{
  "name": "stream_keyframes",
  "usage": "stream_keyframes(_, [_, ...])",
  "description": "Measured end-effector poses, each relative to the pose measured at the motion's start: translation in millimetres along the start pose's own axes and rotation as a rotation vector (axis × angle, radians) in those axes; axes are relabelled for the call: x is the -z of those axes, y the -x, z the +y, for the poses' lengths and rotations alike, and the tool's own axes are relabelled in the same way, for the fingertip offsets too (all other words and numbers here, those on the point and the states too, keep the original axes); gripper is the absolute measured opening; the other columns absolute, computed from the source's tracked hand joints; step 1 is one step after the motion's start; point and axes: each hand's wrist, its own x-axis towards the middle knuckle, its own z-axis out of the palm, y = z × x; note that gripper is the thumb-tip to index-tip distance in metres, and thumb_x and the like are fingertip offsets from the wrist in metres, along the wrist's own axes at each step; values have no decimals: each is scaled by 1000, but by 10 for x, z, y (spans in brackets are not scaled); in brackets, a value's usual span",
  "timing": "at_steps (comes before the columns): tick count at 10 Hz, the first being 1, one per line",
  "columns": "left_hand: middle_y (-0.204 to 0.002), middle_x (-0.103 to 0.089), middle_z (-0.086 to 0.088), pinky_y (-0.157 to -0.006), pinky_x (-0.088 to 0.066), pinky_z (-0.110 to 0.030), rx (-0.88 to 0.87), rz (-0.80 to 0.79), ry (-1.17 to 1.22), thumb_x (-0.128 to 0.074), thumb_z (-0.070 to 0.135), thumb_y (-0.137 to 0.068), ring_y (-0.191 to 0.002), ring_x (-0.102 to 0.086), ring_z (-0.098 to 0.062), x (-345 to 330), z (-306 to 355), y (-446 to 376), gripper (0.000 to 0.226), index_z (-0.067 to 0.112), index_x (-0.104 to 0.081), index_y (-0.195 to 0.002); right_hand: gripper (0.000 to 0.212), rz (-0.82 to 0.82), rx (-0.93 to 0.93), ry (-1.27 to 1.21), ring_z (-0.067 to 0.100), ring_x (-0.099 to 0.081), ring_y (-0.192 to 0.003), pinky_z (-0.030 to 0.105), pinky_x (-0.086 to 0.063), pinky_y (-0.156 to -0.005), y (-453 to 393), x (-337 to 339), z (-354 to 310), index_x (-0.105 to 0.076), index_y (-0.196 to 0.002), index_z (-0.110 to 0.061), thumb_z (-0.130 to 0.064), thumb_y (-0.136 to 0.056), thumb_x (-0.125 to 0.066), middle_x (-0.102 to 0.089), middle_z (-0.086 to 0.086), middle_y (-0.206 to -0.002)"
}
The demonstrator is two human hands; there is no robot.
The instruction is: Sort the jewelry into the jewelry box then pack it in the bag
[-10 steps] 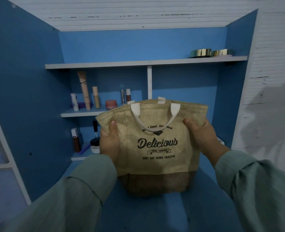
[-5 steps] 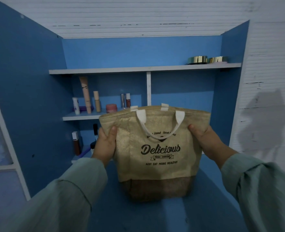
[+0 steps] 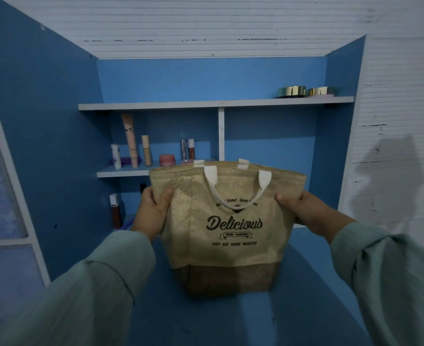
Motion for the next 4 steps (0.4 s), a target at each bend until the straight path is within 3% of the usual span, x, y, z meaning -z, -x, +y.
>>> stream_keyframes(2, [-117, -52, -2, -80, -43, -27, 6, 44, 50, -47, 41, -92, -106, -54, -19, 33, 41, 147, 53, 19, -30, -137, 59, 46, -17, 43, 24, -53, -108, 40, -47, -86, 37, -2, -107, -45, -131, -14, -30, -79, -70, -54, 5, -126])
stream_keyframes(3, [-118, -46, 4, -86, -40, -27, -81, 221, 47, -40, 41, -96, -112, -47, -16, 78, 183, 283, 51, 20, -26, -139, 54, 67, -45, 22, 21, -53, -104, 37, -45, -83, 56, 15, -161, -46, -129, -12, -24, -81, -69, -54, 6, -129])
stream_keyframes(4, [-128, -46, 5, -98, -38, -37, -222, 437, 151, -33, 45, -98, -114, -46, -15, 342, 408, 502, 44, 25, -31, -137, 71, 210, -102, 53, 26, -47, -119, 40, -43, -95, 189, 129, -182, -28, -143, -12, -26, -85, -66, -40, 10, -142])
